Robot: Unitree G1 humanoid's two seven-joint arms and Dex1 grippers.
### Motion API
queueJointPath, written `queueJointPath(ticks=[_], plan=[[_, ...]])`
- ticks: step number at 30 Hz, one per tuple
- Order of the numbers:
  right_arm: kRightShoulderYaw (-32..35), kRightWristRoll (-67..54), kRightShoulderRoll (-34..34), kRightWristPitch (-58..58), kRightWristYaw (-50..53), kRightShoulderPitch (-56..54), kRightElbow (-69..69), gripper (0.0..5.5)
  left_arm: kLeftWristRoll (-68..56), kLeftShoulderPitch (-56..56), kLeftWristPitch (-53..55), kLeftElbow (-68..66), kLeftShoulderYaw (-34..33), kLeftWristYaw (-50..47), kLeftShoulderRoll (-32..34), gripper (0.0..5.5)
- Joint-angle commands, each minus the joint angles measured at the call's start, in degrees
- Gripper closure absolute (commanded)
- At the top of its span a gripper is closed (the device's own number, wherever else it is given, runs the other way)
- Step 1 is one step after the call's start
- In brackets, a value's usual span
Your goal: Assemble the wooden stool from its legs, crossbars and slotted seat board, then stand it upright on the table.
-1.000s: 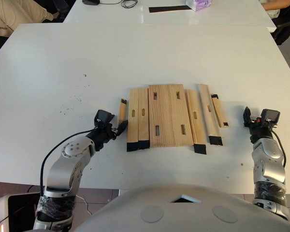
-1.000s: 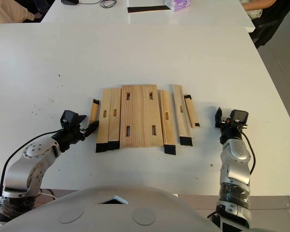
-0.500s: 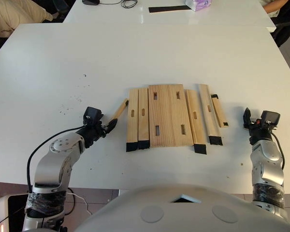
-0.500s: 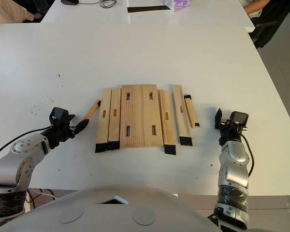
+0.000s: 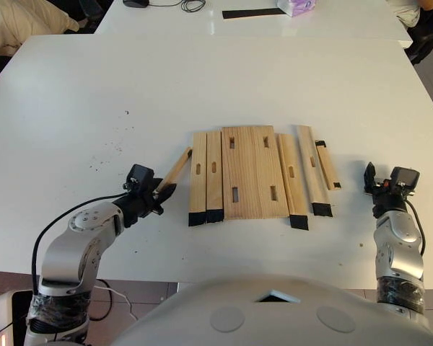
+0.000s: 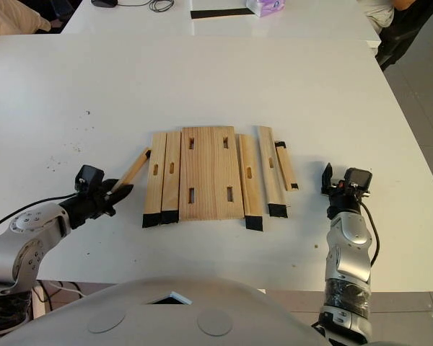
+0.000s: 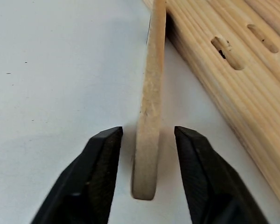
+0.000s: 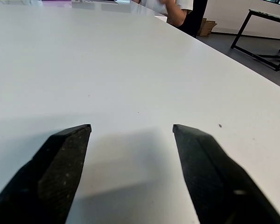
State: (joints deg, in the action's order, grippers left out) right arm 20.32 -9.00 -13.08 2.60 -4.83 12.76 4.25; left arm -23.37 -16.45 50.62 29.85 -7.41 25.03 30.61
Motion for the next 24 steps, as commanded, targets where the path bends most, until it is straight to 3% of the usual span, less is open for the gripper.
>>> queueJointPath(ticks=[1,8,14,19,21,24], plan=[[-0.14,-0.21,0.41,0.99,0.04,0.70,-0.09,2.24,0.79,0.78,0.79,-2.58,-1.04,-1.42,-0.19,4.04],[-0.14,-0.18,0.40,1.19,0.15,0.64,-0.46,2.24,1.07,4.87,-0.35,-5.59,-3.10,-2.00,0.48,5.08],[0.11,-0.34,0.11,1.43,0.21,0.15,-0.78,2.24,-2.76,10.73,-0.37,-6.55,-7.23,-1.12,-0.76,5.08],[0.70,-2.04,-3.02,3.30,-2.45,-3.48,-2.55,2.24,-2.47,16.94,-9.72,-2.89,-7.71,0.59,-0.48,5.08],[-0.26,-7.23,-4.42,7.97,-7.23,-5.00,-8.44,2.24,-0.80,19.69,-14.31,-1.36,-6.35,0.26,-0.99,5.08],[-1.10,-25.41,-6.67,23.35,-12.75,-9.70,-21.97,2.24,3.50,22.12,-22.71,2.25,-1.33,0.46,-1.81,5.08]])
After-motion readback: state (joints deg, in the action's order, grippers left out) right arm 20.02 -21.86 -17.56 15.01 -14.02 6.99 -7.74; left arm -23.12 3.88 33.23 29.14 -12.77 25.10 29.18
